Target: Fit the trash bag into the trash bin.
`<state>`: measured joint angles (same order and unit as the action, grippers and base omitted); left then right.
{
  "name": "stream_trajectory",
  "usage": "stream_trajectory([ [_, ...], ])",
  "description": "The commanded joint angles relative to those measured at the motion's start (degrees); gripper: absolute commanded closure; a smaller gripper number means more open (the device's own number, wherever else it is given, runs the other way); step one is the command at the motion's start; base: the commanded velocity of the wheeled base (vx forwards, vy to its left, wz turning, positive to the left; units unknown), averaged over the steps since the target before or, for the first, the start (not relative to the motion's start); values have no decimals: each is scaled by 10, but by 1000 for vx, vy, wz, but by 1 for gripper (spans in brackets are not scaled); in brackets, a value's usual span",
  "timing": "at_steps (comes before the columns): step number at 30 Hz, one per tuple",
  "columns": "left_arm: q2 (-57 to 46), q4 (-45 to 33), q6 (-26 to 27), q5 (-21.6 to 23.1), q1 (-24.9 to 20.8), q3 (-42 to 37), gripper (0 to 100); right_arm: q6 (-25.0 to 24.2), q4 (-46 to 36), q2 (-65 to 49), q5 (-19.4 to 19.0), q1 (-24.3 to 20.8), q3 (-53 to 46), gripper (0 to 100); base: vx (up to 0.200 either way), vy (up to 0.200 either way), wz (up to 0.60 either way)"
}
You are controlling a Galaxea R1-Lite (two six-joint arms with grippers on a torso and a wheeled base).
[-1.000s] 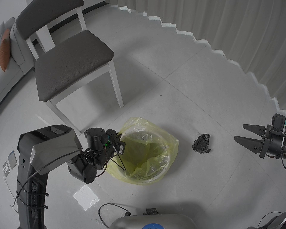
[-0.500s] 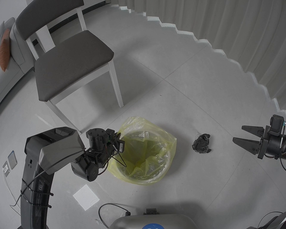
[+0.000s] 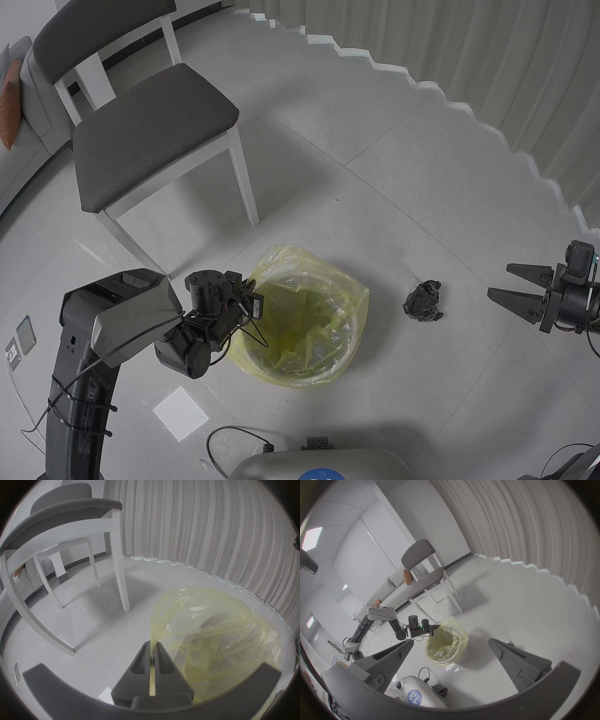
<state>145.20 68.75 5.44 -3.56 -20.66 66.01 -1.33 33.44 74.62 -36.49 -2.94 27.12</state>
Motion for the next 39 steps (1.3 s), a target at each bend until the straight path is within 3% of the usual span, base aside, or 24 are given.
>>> stream_trajectory([
  [1,-9,1,0,0,1,-11,100,0,0,1,-1,0,0,0,0,0,0],
  [3,-10,2,0,3,1,-19,100,0,0,1,-1,1,1,0,0,0,0],
  [4,-11,3,0,6,1,-22,0,0,0,1,-1,2,1,0,0,0,0],
  [31,-53,33,-10,14,25,-82,0,-2,2,21,-1,13,8,0,0,0,0],
  [39,-48,35,-36,32,17,-100,0,-7,2,36,-2,34,11,0,0,0,0],
])
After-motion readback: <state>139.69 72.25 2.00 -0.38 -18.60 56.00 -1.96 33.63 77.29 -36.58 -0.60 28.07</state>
